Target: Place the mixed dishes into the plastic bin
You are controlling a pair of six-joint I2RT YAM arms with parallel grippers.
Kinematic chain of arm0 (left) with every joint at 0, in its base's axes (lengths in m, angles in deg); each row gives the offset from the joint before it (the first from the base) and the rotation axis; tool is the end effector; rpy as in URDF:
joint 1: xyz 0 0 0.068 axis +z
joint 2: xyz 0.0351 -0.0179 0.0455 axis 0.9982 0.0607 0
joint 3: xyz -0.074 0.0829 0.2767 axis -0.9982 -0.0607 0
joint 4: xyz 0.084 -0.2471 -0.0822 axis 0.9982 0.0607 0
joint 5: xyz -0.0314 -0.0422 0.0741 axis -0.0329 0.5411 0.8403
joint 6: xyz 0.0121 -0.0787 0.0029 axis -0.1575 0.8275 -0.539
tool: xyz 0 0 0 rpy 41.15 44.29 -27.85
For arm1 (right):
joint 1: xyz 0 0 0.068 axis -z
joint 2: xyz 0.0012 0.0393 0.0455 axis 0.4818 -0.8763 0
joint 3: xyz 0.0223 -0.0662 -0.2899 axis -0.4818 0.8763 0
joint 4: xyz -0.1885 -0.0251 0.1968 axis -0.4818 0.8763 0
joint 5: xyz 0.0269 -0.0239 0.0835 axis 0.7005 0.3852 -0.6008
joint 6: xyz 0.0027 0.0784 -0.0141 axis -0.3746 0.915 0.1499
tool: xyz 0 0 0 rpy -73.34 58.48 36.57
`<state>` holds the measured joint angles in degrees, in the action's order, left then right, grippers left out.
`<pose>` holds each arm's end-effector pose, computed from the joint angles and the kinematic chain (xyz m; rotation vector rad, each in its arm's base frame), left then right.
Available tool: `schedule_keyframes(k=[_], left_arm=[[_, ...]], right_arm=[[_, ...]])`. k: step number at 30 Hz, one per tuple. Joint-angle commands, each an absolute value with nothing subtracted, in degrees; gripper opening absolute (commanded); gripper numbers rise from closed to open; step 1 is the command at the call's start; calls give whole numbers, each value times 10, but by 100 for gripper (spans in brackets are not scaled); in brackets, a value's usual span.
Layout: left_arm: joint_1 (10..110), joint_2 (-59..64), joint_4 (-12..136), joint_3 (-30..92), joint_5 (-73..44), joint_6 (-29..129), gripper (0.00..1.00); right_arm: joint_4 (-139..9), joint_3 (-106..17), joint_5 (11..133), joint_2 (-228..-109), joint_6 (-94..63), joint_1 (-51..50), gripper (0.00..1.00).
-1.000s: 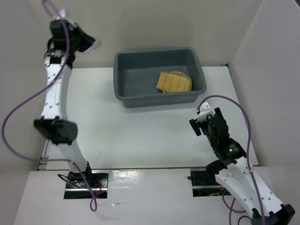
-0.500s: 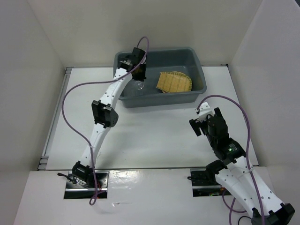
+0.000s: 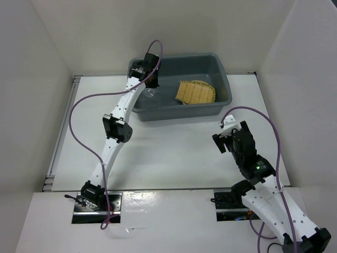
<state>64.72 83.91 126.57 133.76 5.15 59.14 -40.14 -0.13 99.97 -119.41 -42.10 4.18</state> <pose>0.5739 -0.2151 0.2710 -0.0853 2.3215 -0.1484 0.1519 0.0429 0.2643 -0.5454 1.9326 -0.3148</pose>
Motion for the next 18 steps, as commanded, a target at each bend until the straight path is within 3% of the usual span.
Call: schedule_keyframes(k=[1,4,7,8,12,18], left_arm=[[658,863,1255,1353,48,594,17],[658,868,1255,1353,43,594,26],[663,868,1250,1353,43,594,43],[663,868,1250,1353,43,594,59],[668,816,1259,1384,78,614,95],[709,609,1324,1384,217,676,99]], right_arm=[[-434,-1,1010,-1196,-413,37,98],[-434,-1,1010,-1202,-408,37,98],[-434,-1,1015,-1202,-408,37,98],[-434,-1,1015,-1202,-408,37,98],[-429,-7,1008,-1202,-415,51,98],[-380,-34,1041,-1190,-427,98,98]])
